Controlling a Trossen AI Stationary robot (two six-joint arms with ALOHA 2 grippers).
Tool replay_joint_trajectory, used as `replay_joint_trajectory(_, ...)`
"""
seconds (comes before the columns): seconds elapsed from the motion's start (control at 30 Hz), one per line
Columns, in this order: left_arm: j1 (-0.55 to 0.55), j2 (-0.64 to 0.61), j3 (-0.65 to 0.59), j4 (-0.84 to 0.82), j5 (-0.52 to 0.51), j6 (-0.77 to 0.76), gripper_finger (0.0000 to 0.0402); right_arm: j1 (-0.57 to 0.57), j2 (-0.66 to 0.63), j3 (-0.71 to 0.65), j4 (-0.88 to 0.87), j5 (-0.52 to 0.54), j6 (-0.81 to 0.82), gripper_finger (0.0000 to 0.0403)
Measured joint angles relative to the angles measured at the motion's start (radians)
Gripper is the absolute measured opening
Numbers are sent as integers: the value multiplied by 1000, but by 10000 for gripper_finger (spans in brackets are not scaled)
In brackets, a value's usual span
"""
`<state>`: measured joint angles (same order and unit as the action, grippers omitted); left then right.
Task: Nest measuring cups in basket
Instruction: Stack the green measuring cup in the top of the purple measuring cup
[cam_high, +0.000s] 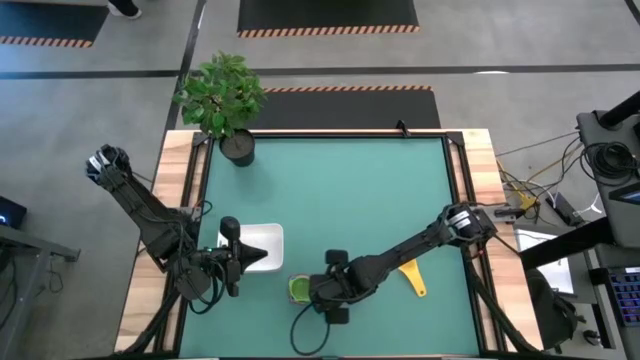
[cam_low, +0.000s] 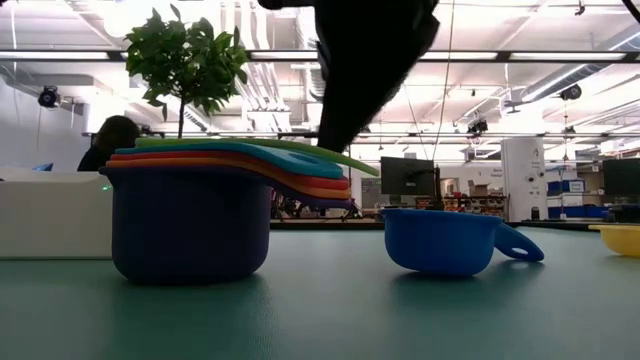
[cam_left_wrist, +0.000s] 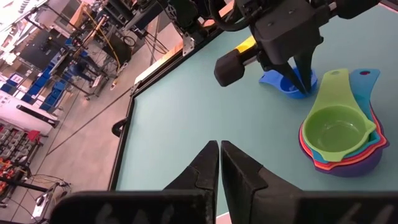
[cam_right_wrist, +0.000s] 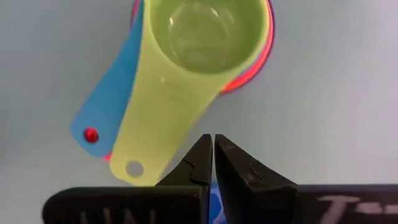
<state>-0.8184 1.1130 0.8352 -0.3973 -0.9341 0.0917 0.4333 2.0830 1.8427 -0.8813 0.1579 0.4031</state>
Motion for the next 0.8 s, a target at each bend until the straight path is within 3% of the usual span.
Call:
replay_joint_trajectory(0.3,0,0,0,0,0,0,0,5,0,-4,-10,-10,70,9)
replay_joint_trajectory(0.5,0,0,0,0,0,0,0,22,0,-4,76,-89,74,9)
replay_joint_trajectory(0.8,0,0,0,0,0,0,0,18,-2,-5,35,-80,74,9)
